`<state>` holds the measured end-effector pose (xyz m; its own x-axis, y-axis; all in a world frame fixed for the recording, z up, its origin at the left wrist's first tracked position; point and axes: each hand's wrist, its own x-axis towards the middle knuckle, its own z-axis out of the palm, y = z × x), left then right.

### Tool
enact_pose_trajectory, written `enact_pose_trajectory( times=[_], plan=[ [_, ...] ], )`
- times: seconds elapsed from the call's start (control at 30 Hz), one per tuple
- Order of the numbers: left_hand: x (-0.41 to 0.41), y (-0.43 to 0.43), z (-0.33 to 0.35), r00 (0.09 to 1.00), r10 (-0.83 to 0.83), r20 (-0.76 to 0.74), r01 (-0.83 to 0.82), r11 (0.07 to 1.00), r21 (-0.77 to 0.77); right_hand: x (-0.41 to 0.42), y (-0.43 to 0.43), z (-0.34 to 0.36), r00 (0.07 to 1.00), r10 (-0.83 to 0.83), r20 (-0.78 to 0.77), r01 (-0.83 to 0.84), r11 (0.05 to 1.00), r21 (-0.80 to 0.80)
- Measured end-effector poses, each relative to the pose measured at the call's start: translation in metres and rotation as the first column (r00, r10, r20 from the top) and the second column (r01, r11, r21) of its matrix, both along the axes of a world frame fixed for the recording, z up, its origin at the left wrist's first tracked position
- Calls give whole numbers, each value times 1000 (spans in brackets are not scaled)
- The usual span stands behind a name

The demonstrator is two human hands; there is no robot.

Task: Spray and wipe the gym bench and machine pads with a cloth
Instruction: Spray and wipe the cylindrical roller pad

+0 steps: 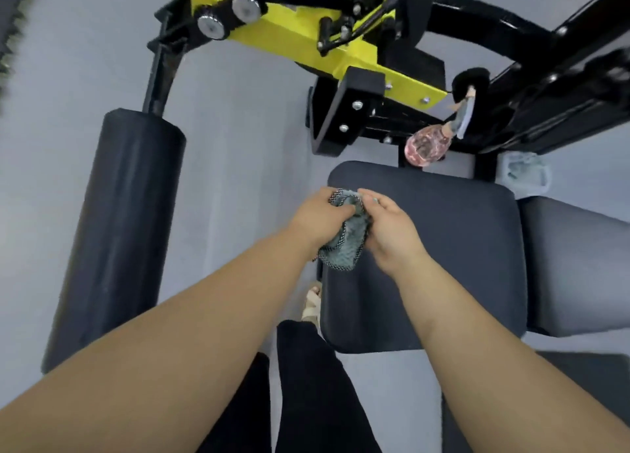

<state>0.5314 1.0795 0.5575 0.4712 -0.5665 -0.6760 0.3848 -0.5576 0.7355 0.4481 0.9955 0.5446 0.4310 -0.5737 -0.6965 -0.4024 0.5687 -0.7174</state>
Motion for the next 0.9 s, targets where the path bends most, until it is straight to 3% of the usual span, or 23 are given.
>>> enact_pose_trajectory(
  times=[0.13,0.27,0.47,0.67,0.73,0.9],
  plan=[
    [-17,-42,-14,995,-86,56,84,996,39,-35,-44,-7,995,-49,-87,49,999,-5],
    [-25,-87,-29,999,-26,33,23,996,88,-60,-113,-25,961,-67,-269,21,985,-169],
    [-23,-147,-46,994,105,43,-111,983,149,-44,-220,-64,900,43,-434,-202,922,-329],
    [-17,-168,-63,983,180,44,-185,967,175,-3,-267,-103,845,157,-511,-446,734,-512],
    [-15,-170,-68,979,203,32,-205,960,190,8,-272,-118,861,138,-490,-420,735,-532],
    [-9,-168,-70,974,226,12,-225,957,182,19,-278,-134,945,-18,-327,-176,815,-552]
  ],
)
